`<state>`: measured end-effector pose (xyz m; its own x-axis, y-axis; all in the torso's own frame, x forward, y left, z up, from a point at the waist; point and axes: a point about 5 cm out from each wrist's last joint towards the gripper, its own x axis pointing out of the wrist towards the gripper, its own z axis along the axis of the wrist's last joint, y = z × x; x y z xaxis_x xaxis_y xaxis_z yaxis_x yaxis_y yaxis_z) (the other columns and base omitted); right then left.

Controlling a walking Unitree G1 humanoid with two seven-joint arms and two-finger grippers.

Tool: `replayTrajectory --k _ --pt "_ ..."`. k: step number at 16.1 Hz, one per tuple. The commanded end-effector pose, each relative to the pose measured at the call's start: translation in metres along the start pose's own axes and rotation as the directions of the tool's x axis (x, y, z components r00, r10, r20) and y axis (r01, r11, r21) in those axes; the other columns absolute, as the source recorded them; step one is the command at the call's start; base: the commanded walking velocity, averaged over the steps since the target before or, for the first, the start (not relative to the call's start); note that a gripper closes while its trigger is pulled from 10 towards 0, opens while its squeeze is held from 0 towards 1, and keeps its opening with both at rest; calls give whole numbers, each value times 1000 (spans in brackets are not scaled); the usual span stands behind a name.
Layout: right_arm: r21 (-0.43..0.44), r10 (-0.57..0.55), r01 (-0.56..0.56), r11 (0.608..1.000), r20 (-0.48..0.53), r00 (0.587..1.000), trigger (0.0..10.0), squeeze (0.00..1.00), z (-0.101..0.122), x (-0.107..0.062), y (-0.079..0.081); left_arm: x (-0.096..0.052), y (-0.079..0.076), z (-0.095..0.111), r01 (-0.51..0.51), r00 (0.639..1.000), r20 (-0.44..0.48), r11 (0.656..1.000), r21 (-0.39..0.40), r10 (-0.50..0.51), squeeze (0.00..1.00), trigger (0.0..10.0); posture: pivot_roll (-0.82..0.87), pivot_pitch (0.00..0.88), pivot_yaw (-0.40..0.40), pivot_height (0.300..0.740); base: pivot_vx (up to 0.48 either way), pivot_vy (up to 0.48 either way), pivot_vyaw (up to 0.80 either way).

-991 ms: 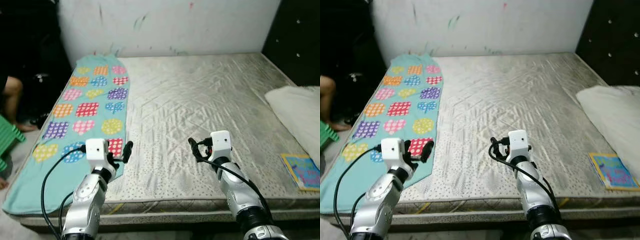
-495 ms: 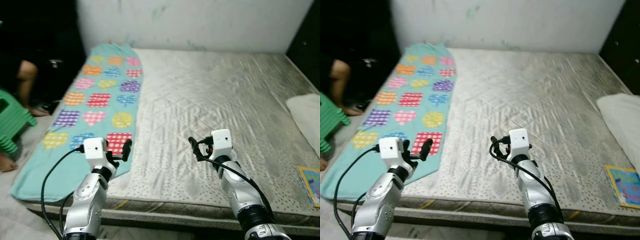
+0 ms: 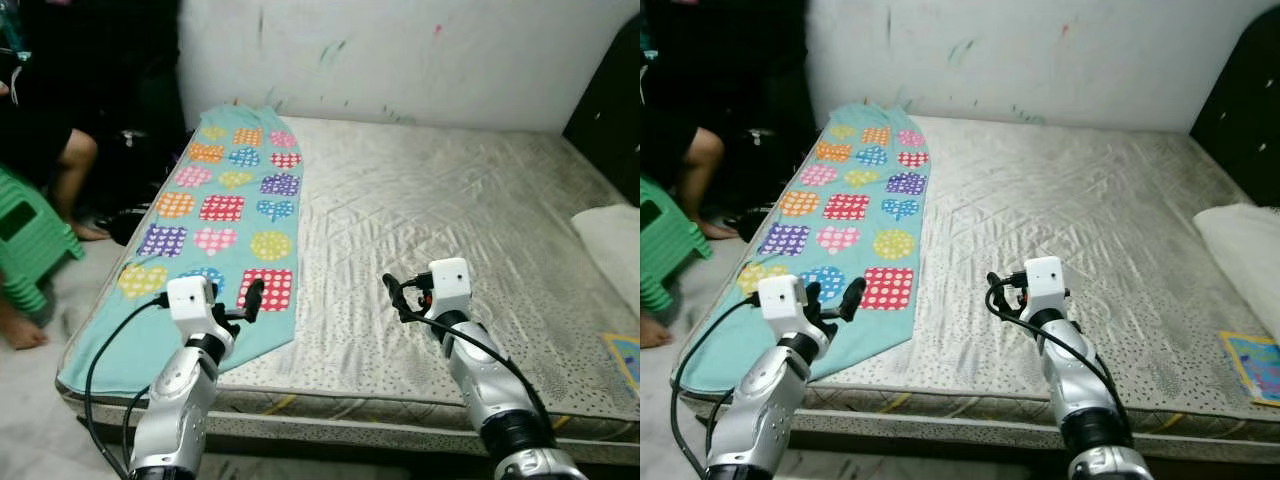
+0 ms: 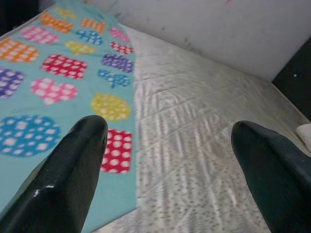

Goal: Clean up the room

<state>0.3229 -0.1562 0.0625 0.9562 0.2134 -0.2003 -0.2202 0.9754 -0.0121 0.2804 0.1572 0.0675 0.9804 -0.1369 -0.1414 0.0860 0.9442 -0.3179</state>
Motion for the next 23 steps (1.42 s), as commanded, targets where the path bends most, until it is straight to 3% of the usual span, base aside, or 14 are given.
replayTrajectory --k 1,13,23 --pt "-2 4 -4 1000 0 1000 10000 0 3 1 -1 0 1 5 -7 1000 29 1000 -13 7 0 10000 -75 0 -30 740 0 0 0" --pt "2 2 -2 1000 -7 1000 10000 0 2 -1 -2 -2 -4 6 29 998 49 999 -25 -28 0 10000 -77 0 -34 740 319 0 0" --pt "9 0 0 1000 -11 1000 10000 0 2 -1 -3 -3 -3 3 7 1000 24 1000 -9 -7 0 10000 -75 0 -36 740 0 0 0"
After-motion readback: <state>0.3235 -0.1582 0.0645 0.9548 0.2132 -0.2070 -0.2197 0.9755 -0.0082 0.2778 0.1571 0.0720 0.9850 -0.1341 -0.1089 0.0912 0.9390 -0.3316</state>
